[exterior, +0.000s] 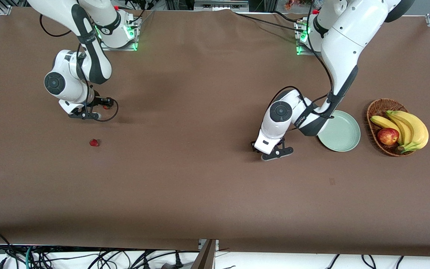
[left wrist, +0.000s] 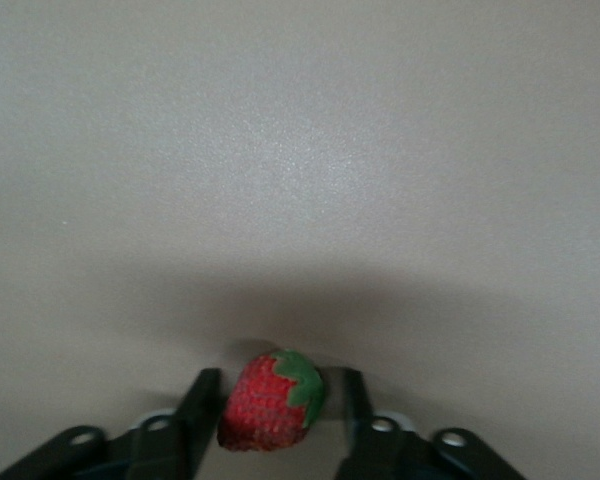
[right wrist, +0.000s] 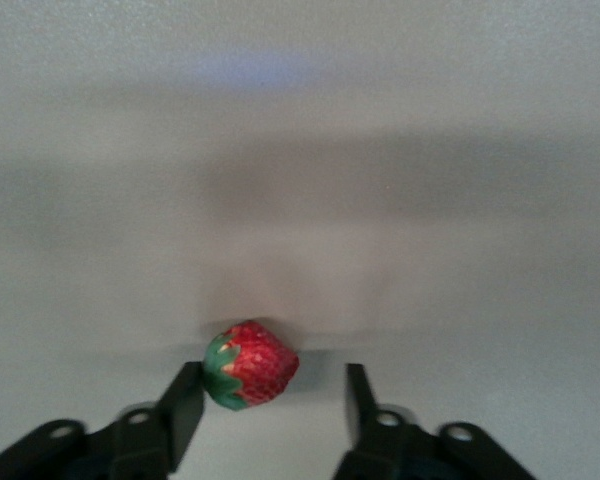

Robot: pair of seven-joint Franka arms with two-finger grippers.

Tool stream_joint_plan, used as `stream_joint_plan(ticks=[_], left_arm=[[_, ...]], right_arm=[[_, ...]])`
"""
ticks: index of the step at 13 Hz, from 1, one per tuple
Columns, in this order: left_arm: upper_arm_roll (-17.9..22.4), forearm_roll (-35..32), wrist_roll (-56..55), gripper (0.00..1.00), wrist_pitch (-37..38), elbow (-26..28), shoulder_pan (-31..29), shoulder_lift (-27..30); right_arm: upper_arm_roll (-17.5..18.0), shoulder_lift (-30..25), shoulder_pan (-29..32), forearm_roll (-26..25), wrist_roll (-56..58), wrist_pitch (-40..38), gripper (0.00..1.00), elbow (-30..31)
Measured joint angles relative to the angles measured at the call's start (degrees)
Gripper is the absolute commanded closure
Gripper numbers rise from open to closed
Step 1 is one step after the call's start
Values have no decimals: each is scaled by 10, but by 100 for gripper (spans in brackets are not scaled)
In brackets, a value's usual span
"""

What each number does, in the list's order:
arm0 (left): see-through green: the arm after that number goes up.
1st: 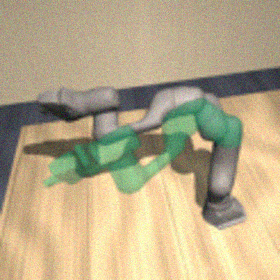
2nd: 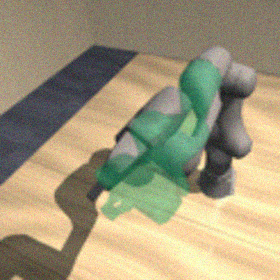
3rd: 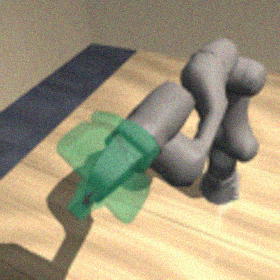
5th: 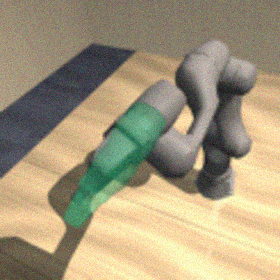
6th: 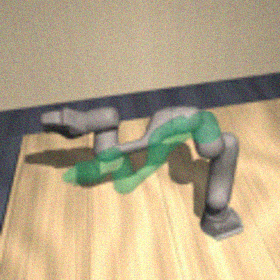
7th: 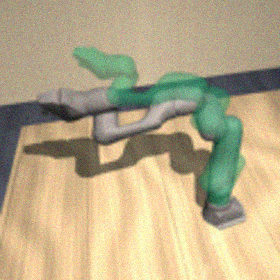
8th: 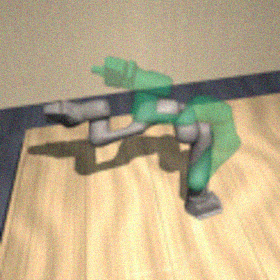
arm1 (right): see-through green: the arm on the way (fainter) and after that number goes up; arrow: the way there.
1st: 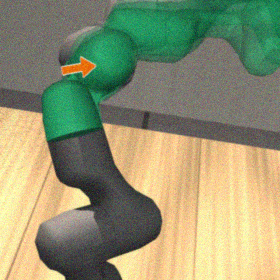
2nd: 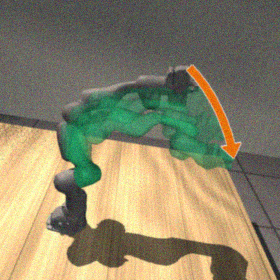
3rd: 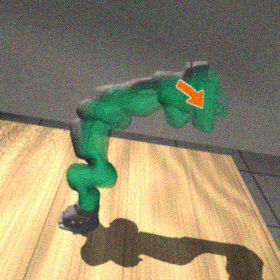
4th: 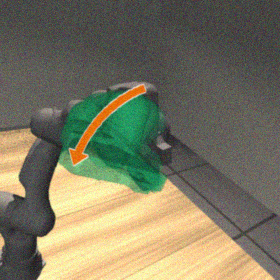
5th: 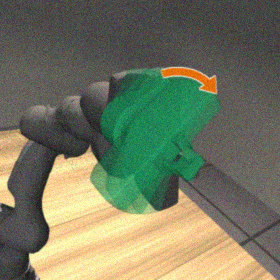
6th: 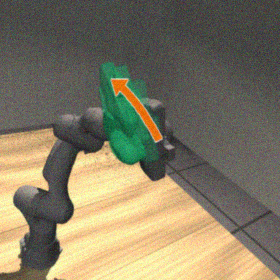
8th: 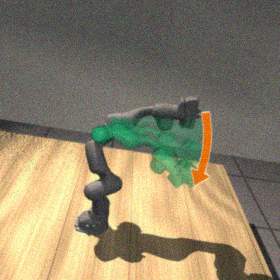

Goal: Collect all strawberries into plate
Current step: 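Grasp the strawberry with the left gripper while the right gripper grasps another, then place the strawberry on the plate while the right gripper carries another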

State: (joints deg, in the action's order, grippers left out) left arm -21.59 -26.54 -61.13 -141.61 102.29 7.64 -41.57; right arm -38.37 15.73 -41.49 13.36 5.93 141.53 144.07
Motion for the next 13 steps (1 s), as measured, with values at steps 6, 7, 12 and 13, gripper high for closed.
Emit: stream_joint_plan(ticks=[6, 7, 12, 13], left_arm=[[6, 142, 110, 96, 100, -39, -6, 35], [21, 189, 163, 96, 134, -46, -8, 60], [174, 305, 452, 96, 319, -41, -19, 194], [205, 306, 502, 96, 329, -31, -20, 206]], right_arm=[[1, -3, -1, 3, 0, 10, 78, 2], [4, -5, -2, 4, -2, 11, 78, -1], [68, -14, -14, 11, -90, -42, 78, -96], [94, -13, -16, 11, -138, -69, 77, -134]])
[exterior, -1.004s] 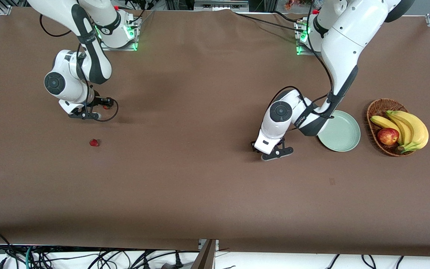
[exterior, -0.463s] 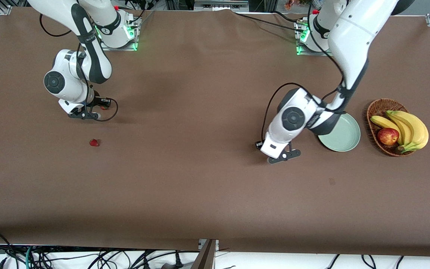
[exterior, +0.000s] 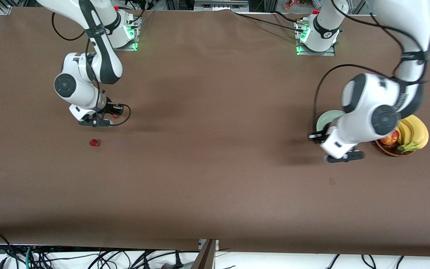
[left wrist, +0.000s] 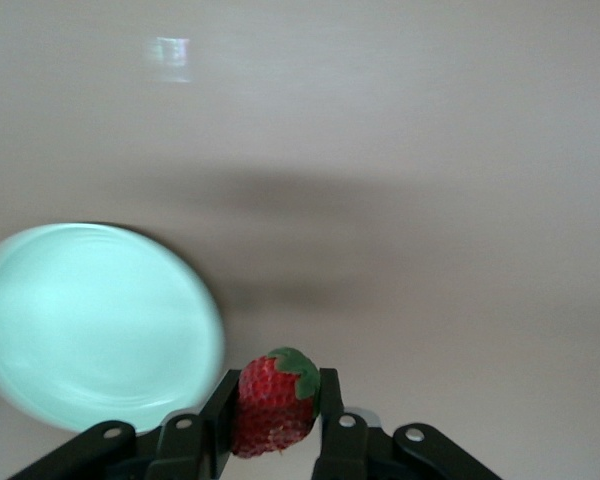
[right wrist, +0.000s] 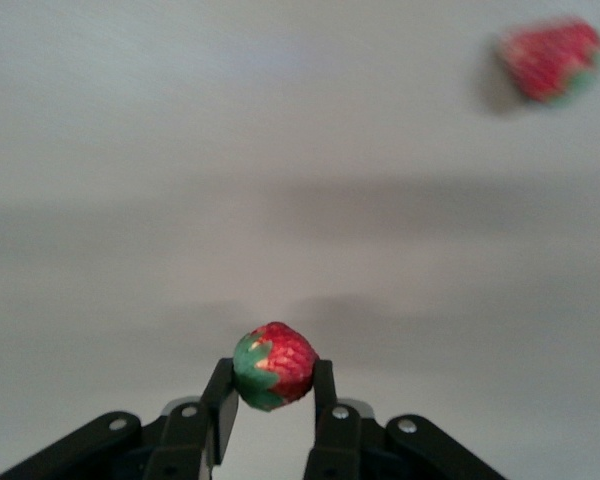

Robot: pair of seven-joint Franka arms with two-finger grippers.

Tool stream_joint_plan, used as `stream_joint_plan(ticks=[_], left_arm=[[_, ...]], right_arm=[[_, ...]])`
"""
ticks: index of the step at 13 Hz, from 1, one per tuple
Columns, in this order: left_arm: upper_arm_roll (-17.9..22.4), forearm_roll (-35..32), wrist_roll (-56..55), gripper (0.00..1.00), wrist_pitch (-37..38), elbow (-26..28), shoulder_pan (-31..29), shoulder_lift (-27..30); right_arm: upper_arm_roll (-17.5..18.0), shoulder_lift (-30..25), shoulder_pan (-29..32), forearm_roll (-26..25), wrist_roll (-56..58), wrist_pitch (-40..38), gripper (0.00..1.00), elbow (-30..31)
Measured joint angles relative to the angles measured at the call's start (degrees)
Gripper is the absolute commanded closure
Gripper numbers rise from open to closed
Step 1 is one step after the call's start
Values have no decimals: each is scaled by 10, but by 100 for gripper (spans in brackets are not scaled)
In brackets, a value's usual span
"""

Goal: Collect all strawberries into plate
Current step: 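Place the strawberry on the plate while the right gripper carries another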

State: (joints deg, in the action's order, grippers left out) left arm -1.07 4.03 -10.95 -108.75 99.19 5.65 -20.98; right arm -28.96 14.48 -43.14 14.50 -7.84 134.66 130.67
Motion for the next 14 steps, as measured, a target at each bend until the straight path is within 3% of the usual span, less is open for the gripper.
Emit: stream_joint_plan(ticks=[3, 5, 8, 10, 11, 12, 13, 14], left_arm=[[87, 1, 133, 95, -18, 49, -2, 7], [121, 1, 198, 94, -77, 96, -6, 7], [134, 1, 231, 94, -234, 203, -7, 1], [134, 1, 235, 92, -295, 251, -7, -5], [134, 1, 237, 82, -301, 259, -7, -6], [134, 1, 242, 36, -302, 261, -7, -6], [135, 1, 251, 0, -302, 262, -7, -7], [137, 1, 261, 0, -302, 262, -7, -8]], right_arm=[[96, 40, -9, 15, -148, -58, 72, -137], [148, 100, -15, 61, -206, -60, 72, -227], [205, 203, -25, 101, -290, -59, 72, -346], [225, 263, -54, 102, -382, -30, 71, -405], [227, 289, -76, 102, -431, -6, 54, -433], [227, 310, -97, 102, -476, 24, 29, -456], [227, 326, -116, 102, -513, 55, 15, -473], [227, 336, -128, 102, -537, 77, 12, -483]])
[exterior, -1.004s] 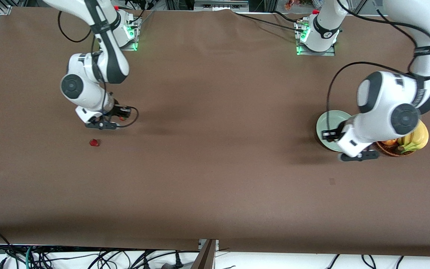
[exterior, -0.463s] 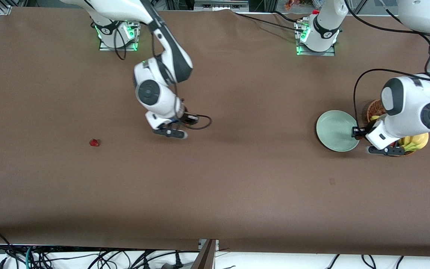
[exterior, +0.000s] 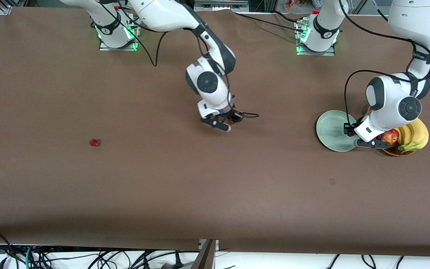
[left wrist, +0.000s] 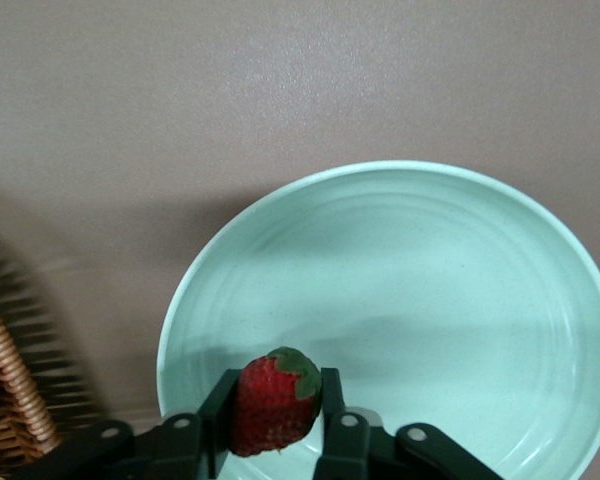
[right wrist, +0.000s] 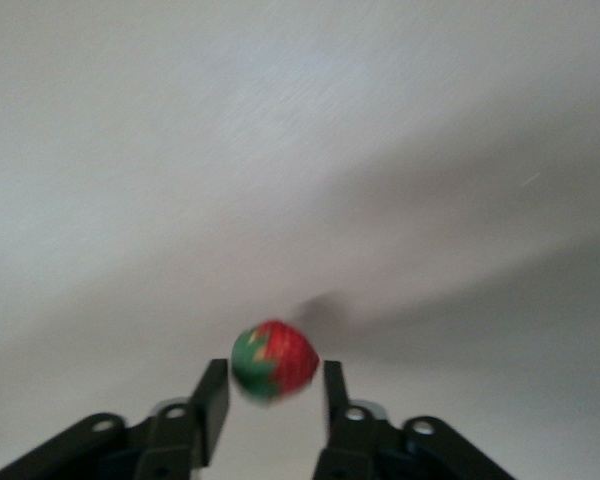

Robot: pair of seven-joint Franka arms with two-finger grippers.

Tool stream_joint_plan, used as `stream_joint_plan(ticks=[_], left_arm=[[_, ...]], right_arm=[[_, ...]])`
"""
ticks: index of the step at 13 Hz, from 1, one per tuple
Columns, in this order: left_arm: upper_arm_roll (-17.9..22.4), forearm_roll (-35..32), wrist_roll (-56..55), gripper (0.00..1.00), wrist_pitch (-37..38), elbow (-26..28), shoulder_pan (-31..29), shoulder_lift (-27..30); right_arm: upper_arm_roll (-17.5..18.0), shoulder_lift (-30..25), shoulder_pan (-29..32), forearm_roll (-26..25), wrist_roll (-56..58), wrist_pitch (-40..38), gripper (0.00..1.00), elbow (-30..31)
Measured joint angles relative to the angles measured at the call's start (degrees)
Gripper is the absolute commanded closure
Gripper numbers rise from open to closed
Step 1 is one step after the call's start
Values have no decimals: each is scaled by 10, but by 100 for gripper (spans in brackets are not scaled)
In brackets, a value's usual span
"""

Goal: Collect all strawberries into plate
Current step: 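Place the strawberry on the plate while the right gripper carries another, then release the second strawberry mid-table while the left gripper reaches it, then grasp the second strawberry with the left gripper and lift it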

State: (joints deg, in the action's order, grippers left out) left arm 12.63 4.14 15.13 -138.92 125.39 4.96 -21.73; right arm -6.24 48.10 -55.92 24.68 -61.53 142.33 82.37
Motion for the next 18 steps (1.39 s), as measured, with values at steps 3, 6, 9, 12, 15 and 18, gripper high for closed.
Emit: stream_joint_plan(ticks=[3, 6, 9, 12, 15, 18], left_arm=[[1, 0, 8, 0, 10, -10, 0, 6], [-2, 1, -12, 0, 89, -54, 3, 47], [-43, 1, -99, 0, 109, -61, 7, 82], [-124, 1, -234, 0, 99, -65, 12, 79], [-222, -18, -401, 0, 88, -114, 24, 36], [-301, -117, -587, 0, 65, -177, 34, -52]], right_arm=[[-10, 1, 9, 0, -10, -21, 10, -16], [-25, -27, 57, -3, 50, -151, 10, -31], [-90, -73, 97, -6, 197, -313, 6, -27], [-181, -104, 101, -9, 387, -353, 4, 38], [-285, -118, 103, -11, 607, -335, 4, 127], [-347, -118, 112, -19, 778, -238, 4, 203]])
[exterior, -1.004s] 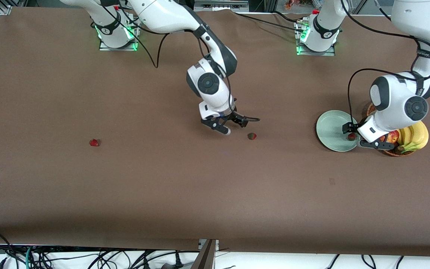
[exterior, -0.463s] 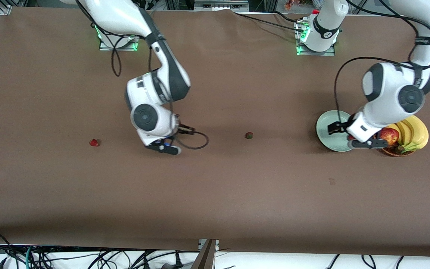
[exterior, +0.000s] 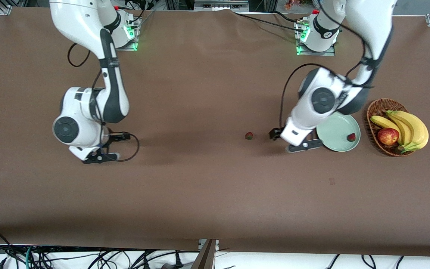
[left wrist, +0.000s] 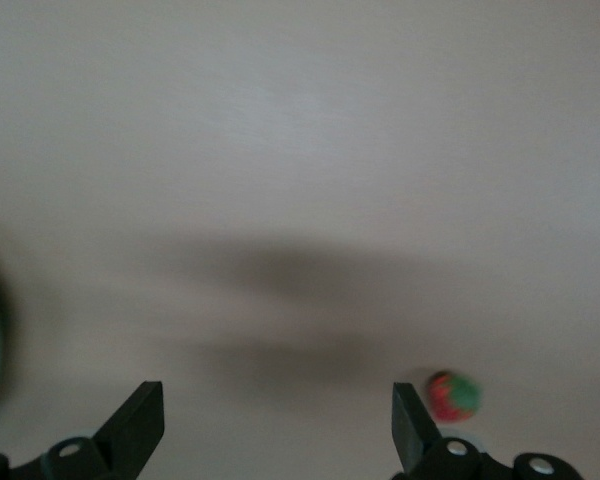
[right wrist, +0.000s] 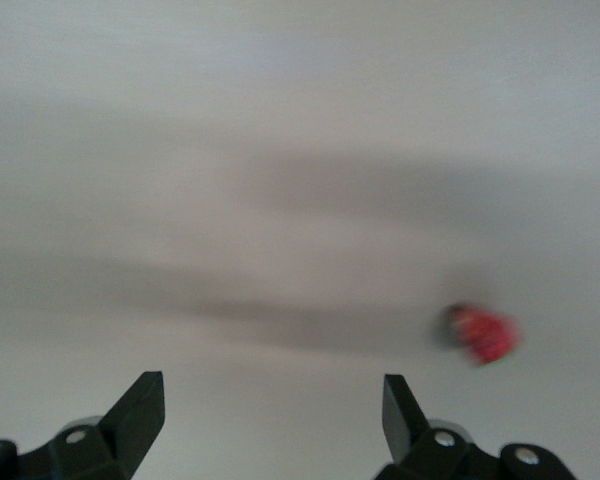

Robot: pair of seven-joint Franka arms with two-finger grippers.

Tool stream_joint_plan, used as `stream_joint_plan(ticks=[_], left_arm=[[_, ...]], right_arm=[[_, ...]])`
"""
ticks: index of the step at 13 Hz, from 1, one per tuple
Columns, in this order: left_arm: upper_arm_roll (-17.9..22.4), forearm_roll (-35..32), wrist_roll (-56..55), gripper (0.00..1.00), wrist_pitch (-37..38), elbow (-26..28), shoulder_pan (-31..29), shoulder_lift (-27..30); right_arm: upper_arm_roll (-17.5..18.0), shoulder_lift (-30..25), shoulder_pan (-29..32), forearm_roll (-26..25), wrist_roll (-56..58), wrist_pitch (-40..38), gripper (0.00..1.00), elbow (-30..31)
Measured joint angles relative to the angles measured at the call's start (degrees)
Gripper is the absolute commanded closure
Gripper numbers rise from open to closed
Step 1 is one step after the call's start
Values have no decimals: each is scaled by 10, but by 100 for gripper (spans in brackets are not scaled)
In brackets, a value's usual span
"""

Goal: Collect all strawberries into plate
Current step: 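Grasp the second strawberry with the left gripper and lift it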

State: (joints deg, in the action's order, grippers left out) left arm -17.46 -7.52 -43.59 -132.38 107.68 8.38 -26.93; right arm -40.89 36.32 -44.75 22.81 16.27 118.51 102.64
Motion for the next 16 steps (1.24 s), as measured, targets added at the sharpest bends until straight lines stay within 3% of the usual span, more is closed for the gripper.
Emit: stream_joint_plan(ticks=[3, 5, 8, 9, 11, 12, 14, 16], left_arm=[[-43, -85, -150, 0, -38, -26, 11, -72], [-52, -103, -202, 0, -55, -31, 19, -95], [-52, -106, -240, 0, -59, -34, 28, -109], [-53, -106, -246, 5, -59, -35, 31, -113], [-61, -106, -252, 26, -61, -37, 32, -119], [-63, -106, -258, 38, -61, -37, 34, -120], [-63, -106, -267, 45, -61, -37, 39, -121], [-63, -106, -270, 69, -61, -37, 41, -123]], right_arm=[[-6, 1, 34, 0, 100, 83, 4, 64], [-6, 2, 51, 0, 137, 117, 5, 87], [4, 5, 69, 5, 164, 141, 15, 94], [10, 9, 75, 11, 172, 148, 18, 94], [28, 17, 88, 31, 185, 162, 31, 94], [30, 21, 90, 38, 186, 164, 43, 94], [33, 24, 91, 41, 186, 164, 71, 94], [35, 24, 91, 41, 186, 163, 88, 94]])
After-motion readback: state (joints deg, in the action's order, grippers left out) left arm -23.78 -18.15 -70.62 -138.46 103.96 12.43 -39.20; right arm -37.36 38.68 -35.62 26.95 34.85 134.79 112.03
